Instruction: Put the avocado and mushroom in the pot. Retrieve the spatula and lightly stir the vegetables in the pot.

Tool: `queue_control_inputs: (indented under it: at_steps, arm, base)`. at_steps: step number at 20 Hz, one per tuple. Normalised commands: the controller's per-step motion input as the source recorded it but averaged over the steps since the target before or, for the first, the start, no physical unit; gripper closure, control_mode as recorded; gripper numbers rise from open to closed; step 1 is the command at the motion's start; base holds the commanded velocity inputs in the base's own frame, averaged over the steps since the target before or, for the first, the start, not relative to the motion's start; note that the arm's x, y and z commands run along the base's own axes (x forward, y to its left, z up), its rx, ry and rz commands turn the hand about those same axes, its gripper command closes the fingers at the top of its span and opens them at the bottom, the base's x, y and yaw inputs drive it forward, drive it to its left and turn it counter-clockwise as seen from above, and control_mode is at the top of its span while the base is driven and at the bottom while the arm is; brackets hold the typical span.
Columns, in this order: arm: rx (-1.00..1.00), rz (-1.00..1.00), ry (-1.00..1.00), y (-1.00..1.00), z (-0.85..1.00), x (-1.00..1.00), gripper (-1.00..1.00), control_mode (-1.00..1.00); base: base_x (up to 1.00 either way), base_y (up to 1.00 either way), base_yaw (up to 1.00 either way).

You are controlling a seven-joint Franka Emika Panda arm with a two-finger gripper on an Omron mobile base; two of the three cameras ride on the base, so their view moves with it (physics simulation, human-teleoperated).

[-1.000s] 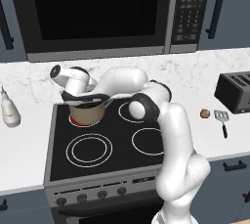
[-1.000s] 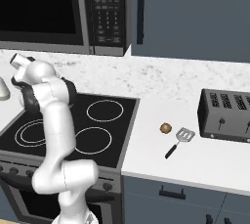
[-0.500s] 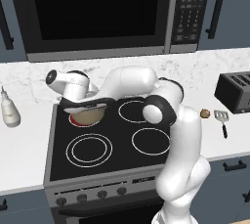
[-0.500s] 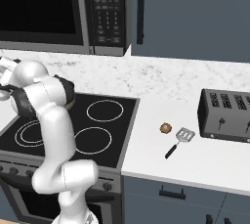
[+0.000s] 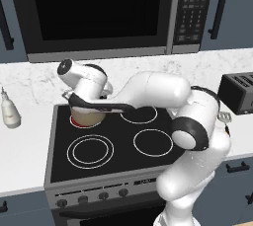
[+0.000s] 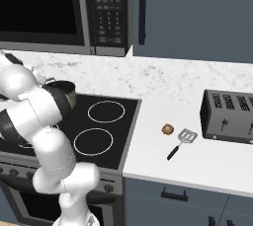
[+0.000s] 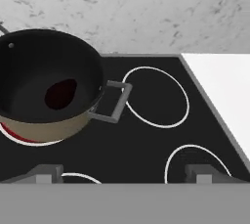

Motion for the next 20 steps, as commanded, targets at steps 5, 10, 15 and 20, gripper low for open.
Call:
queue_control_inputs:
  at_steps: [5, 10, 15, 20]
  arm:
    - [0.21, -0.03, 0.0, -1.0, 0.43, -0.32, -1.0, -1.0]
    - [0.15, -0.01, 0.07, -1.0, 0.02, -0.32, -1.0, -1.0]
    - [0.09, 0.0, 0.12, -1.0, -0.06, -0.16, -1.0, -1.0]
    - [0.09, -0.01, 0.2, -1.0, -0.17, 0.0, -1.0, -1.0]
  base:
    - [0.0, 0.0, 0.0]
    - [0.0, 0.0, 0.0]
    - [0.0, 0.0, 0.0]
    - [0.0, 0.0, 0.0]
